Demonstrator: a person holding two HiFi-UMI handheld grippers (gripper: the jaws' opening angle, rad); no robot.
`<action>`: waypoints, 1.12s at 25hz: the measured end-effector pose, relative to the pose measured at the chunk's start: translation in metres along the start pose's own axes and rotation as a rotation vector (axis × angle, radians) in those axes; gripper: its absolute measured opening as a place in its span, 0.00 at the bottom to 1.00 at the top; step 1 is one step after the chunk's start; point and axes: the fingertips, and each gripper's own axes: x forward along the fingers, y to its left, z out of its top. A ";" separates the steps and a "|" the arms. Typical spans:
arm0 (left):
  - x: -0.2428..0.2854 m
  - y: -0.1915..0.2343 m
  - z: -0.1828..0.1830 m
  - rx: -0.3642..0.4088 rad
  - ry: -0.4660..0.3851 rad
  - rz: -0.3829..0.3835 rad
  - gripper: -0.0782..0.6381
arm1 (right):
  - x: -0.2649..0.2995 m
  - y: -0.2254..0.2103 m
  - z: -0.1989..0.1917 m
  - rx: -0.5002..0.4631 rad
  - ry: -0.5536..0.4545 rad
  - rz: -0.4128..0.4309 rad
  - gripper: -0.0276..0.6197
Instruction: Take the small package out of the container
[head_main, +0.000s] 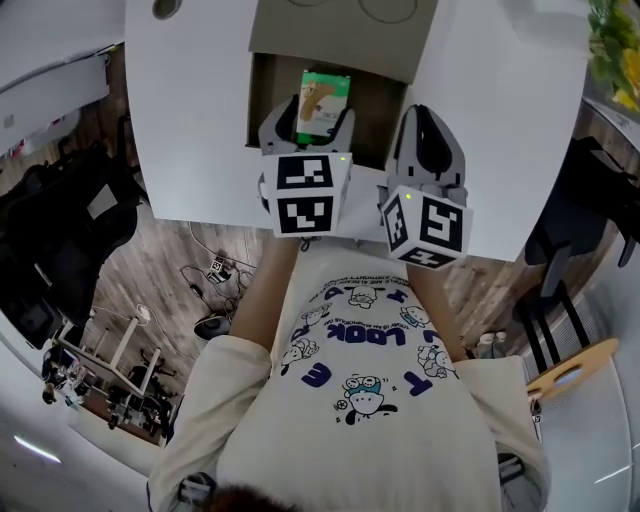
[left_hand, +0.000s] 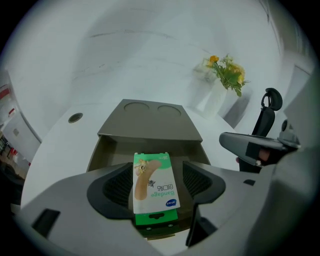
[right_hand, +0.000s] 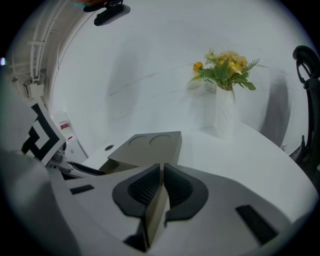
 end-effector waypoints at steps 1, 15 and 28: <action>0.002 0.000 -0.002 -0.006 0.018 -0.004 0.53 | 0.001 -0.001 -0.001 0.001 0.005 0.003 0.10; 0.023 0.006 -0.017 -0.008 0.162 0.016 0.56 | 0.012 -0.011 -0.011 0.034 0.037 -0.010 0.10; 0.033 0.006 -0.029 -0.013 0.252 0.021 0.56 | 0.015 -0.014 -0.019 0.059 0.067 -0.015 0.10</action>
